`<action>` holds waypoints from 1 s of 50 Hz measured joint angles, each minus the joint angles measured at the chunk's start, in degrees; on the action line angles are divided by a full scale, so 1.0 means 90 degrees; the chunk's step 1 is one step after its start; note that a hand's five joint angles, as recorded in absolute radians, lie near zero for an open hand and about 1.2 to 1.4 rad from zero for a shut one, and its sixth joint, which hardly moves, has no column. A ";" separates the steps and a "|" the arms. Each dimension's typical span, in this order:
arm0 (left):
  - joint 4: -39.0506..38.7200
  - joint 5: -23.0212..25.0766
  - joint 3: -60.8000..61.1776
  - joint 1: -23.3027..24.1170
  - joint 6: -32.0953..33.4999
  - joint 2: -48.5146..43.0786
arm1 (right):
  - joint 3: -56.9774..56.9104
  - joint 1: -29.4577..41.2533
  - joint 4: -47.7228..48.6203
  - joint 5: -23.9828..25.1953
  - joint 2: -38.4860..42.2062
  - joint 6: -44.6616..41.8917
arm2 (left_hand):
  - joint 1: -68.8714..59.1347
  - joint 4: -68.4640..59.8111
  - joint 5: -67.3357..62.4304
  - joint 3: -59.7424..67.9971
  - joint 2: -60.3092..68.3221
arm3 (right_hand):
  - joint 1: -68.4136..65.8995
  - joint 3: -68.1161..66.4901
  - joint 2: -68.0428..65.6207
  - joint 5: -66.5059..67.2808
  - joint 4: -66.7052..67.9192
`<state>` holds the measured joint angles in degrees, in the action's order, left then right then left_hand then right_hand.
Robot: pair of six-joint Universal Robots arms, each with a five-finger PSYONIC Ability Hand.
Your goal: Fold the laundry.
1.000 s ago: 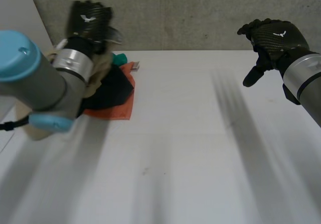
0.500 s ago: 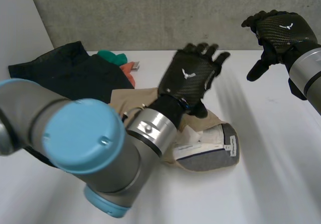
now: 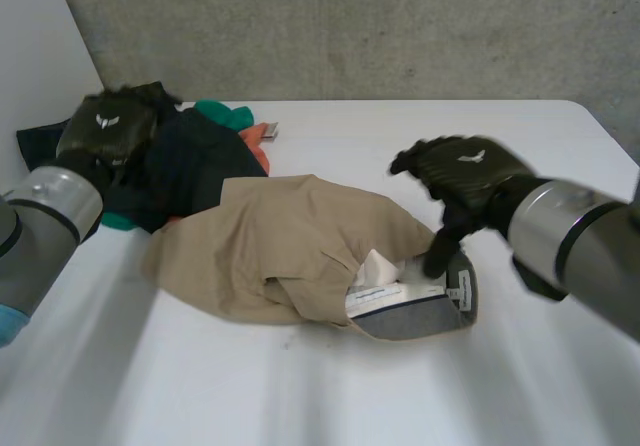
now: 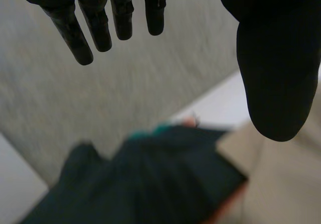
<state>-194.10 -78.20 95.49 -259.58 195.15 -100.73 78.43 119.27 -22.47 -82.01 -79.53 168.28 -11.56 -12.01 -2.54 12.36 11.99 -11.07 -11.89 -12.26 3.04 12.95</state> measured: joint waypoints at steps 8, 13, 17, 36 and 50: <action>0.0332 0.0128 -0.0177 -0.0471 0.1024 -0.1139 | -0.0092 0.1007 0.0416 -0.0183 0.0647 0.0835 | -0.0246 -0.0217 -0.0173 0.0155 0.0207 | 0.0000 0.0000 0.0000 0.0000 0.0001; 0.0383 0.0101 -0.0316 -0.0525 0.1453 -0.1714 | -0.0330 0.1606 0.0924 -0.0845 0.1282 0.0863 | -0.0603 -0.0532 -0.0490 0.0466 0.0517 | 0.0000 0.0000 0.0000 0.0000 0.0001; 0.0358 0.0108 -0.0384 -0.0507 0.1562 -0.2036 | -0.0557 0.1949 0.1240 -0.1368 0.1761 0.0806 | -0.1821 -0.1631 -0.1574 0.1566 0.1619 | 0.0000 0.0000 0.0000 0.0000 0.0000; -0.0025 0.0111 -0.0477 -0.0209 0.1472 -0.1949 | -0.1175 0.2106 0.1513 -0.1743 0.2160 0.0039 | -0.5910 -0.6264 -0.5910 0.6165 0.6245 | -0.4888 -0.6200 -0.6055 0.5887 0.6096; 0.0040 0.0140 -0.0029 0.0609 -0.0046 0.0278 | -0.0712 0.0645 0.0961 -0.1854 0.0443 -0.2920 | -0.5910 -0.6281 -0.5910 0.6186 0.6261 | -0.4971 -0.6200 -0.6055 0.5887 0.6112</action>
<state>-193.74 -76.94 95.23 -254.10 194.74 -98.23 72.03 125.07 -13.82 -98.69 -75.54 142.01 -64.75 -68.54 -55.73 68.03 68.34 -55.82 -67.69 -66.76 56.01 67.96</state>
